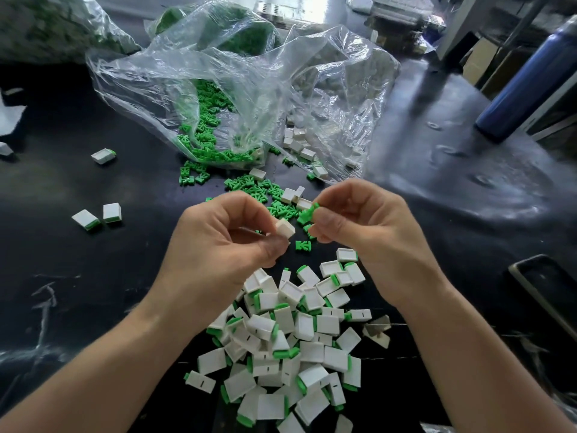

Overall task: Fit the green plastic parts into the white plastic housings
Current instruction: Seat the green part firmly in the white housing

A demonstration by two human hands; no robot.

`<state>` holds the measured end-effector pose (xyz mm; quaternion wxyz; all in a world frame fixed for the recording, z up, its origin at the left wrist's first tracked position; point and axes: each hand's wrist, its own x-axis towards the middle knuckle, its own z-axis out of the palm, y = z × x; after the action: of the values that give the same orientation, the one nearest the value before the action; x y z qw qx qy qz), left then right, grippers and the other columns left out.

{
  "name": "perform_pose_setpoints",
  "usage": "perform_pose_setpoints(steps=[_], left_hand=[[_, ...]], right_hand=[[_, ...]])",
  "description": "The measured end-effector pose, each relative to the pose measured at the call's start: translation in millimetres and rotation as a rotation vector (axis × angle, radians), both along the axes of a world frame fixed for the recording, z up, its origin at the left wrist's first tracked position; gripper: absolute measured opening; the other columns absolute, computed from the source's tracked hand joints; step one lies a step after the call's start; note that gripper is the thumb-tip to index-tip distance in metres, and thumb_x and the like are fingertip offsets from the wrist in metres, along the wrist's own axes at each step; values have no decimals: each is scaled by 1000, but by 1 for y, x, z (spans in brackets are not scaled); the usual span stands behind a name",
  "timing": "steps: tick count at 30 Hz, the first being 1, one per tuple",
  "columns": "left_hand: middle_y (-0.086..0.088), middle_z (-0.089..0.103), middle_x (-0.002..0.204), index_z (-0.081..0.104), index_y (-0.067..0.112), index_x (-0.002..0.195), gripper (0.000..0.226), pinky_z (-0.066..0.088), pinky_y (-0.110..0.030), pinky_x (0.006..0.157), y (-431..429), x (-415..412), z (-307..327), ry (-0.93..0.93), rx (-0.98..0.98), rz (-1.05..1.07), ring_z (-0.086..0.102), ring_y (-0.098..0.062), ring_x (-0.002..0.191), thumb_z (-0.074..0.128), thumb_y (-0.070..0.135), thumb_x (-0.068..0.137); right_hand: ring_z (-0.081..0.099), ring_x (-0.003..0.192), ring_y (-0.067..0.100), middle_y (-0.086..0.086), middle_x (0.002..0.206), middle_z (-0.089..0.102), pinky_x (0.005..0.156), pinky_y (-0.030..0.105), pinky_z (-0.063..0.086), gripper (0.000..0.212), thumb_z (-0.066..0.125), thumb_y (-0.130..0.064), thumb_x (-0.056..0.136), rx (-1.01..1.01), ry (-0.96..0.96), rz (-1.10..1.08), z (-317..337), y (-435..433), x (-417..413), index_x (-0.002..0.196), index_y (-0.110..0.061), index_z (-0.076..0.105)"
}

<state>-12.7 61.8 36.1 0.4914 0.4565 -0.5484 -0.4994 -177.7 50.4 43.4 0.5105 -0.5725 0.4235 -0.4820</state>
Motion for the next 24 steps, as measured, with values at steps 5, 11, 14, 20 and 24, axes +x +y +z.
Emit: perform_pose_setpoints(steps=[5, 11, 14, 20, 24], left_hand=[[1, 71, 70, 70, 23, 78, 30, 56, -24, 61, -1, 0, -1, -38, -5, 3, 67, -12, 63, 72, 28, 48], [-1, 71, 67, 71, 24, 76, 25, 54, -18, 58, -1, -2, -2, -21, 1, -15, 65, -11, 60, 71, 26, 51], [-1, 71, 67, 71, 24, 75, 24, 53, -17, 57, 0, -2, -2, -15, 2, -21, 65, -11, 59, 71, 25, 51], [0, 70, 65, 71, 24, 75, 26, 53, -19, 57, -2, 0, -4, -34, 1, -12, 63, -10, 58, 71, 28, 50], [-4, 70, 66, 70, 21, 77, 28, 55, -21, 58, 0, 1, -4, -20, 7, -33, 64, -14, 59, 72, 27, 50]], right_hand=[[62, 57, 9, -3, 63, 64, 58, 17, 50, 12, 66, -15, 63, -10, -25, -20, -1, 1, 1, 75, -14, 63], [62, 63, 11, -4, 66, 65, 66, 25, 55, 26, 65, 6, 77, -60, 74, 22, -5, 1, 5, 73, -20, 64], [62, 63, 12, -5, 65, 65, 67, 25, 56, 27, 65, 7, 78, -76, 109, 11, -4, 1, 5, 74, -20, 64], [62, 61, 10, -5, 64, 65, 66, 25, 55, 26, 65, 5, 78, -59, 148, 13, -5, 3, 8, 72, -21, 62], [64, 62, 12, -4, 65, 66, 68, 30, 56, 28, 66, 2, 79, -83, 188, -29, -7, 3, 10, 71, -24, 62]])
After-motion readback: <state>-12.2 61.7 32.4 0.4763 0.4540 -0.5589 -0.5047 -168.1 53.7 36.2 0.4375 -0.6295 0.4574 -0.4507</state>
